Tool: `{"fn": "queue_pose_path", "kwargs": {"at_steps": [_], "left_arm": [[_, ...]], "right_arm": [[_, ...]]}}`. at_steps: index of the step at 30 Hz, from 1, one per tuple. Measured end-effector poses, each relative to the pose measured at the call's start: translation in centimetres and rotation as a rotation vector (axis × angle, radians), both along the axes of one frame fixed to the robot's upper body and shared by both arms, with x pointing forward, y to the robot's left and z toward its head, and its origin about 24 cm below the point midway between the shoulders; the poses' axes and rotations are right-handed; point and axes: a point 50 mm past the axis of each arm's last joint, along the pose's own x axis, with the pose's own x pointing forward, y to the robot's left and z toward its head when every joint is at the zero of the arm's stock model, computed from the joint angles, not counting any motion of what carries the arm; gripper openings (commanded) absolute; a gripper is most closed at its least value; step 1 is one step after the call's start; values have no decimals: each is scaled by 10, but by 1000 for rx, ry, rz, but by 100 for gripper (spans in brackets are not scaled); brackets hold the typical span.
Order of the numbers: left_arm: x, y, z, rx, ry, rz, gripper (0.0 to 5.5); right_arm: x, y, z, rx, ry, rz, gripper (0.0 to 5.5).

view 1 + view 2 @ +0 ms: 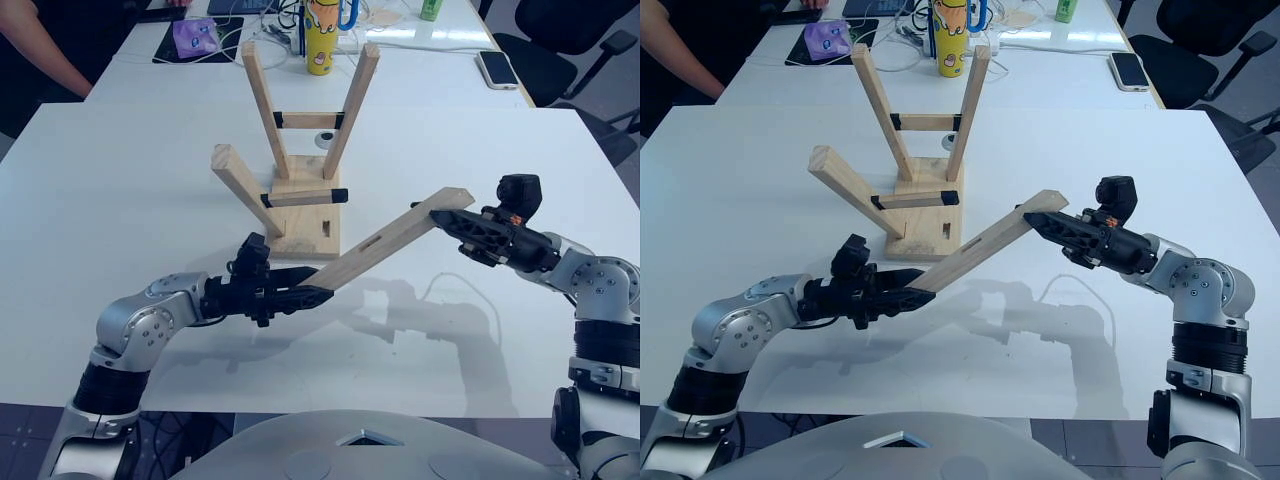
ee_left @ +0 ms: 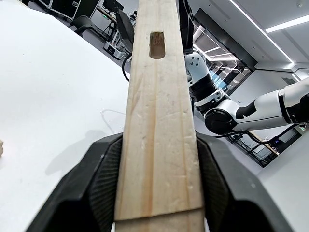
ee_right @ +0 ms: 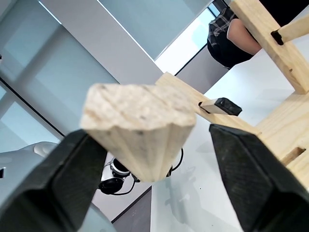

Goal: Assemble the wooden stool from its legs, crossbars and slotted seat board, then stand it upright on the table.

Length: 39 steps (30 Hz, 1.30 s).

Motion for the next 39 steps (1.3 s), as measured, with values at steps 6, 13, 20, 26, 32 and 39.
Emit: {"fn": "queue_pose_path", "kwargs": {"at_steps": [6, 13, 20, 26, 32, 39], "left_arm": [[-2, -1, -2, 1, 23, -7, 206], [-1, -2, -5, 34, -15, 9, 280], [8, 0, -5, 39, -64, 105, 335], [20, -8, -23, 286, -373, 221, 335], [37, -16, -48, 561, -620, 299, 335], [57, -13, -58, 705, -720, 344, 335]], "right_arm": [[-2, 3, -1, 6, 6, 46, 208], [-1, 3, -3, -16, 2, 41, 208], [1, -19, -6, -104, 7, -15, 208], [12, -67, 13, -254, -38, -103, 208], [33, -75, 33, -292, -132, -116, 208], [54, -43, 34, -236, -246, -87, 208]]}}
